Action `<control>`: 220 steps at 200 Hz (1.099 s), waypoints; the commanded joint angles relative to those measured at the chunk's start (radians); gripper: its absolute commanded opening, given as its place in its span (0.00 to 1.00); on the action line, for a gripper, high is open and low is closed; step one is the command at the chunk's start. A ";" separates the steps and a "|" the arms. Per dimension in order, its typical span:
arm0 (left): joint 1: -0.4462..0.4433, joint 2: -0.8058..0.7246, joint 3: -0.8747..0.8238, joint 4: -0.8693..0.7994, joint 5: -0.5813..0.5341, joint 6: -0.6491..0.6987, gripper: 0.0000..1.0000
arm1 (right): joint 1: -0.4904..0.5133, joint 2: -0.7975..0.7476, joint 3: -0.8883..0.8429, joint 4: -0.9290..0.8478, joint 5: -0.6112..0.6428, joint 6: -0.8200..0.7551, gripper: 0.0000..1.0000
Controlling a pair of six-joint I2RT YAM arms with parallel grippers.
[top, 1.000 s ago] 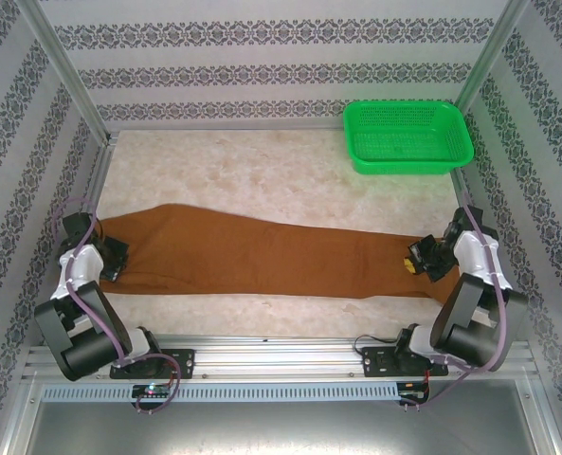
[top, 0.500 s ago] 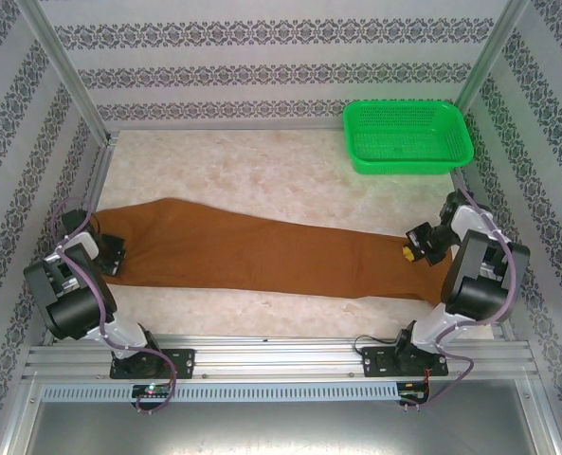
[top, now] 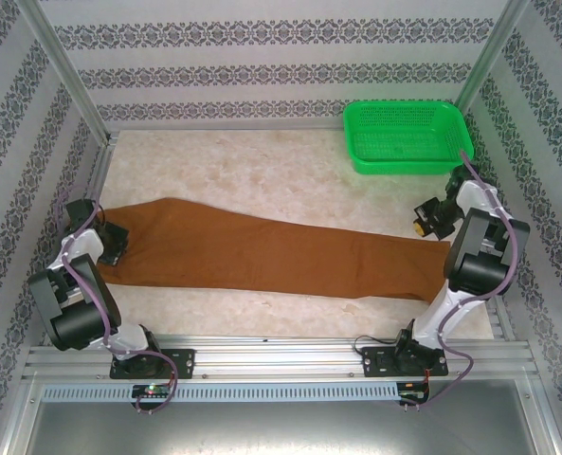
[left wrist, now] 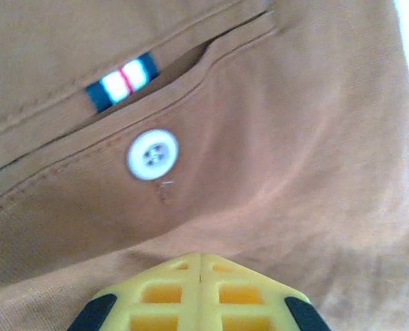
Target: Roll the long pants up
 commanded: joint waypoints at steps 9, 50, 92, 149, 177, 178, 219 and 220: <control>-0.013 -0.039 0.062 -0.042 -0.032 0.048 0.00 | 0.023 -0.169 -0.113 -0.120 -0.002 -0.107 0.00; -0.022 0.005 0.124 -0.043 -0.021 0.083 0.00 | 0.160 -0.204 -0.257 -0.177 -0.050 -0.157 0.00; -0.044 0.015 0.102 -0.013 0.017 0.086 0.00 | 0.243 -0.116 -0.276 -0.118 -0.044 -0.129 0.00; -0.047 -0.005 0.118 -0.042 0.024 0.092 0.00 | 0.234 0.069 -0.109 -0.181 0.087 -0.150 0.00; -0.051 -0.019 0.117 -0.033 0.013 0.092 0.00 | 0.227 0.165 0.022 -0.215 0.128 -0.147 0.00; -0.052 -0.019 0.116 -0.033 0.013 0.092 0.00 | 0.226 0.169 0.028 -0.216 0.130 -0.147 0.00; -0.059 0.003 0.105 -0.027 0.024 0.107 0.00 | 0.201 0.334 0.256 -0.245 0.168 -0.134 0.00; -0.059 0.004 0.105 -0.028 0.025 0.106 0.00 | 0.200 0.339 0.261 -0.248 0.169 -0.133 0.00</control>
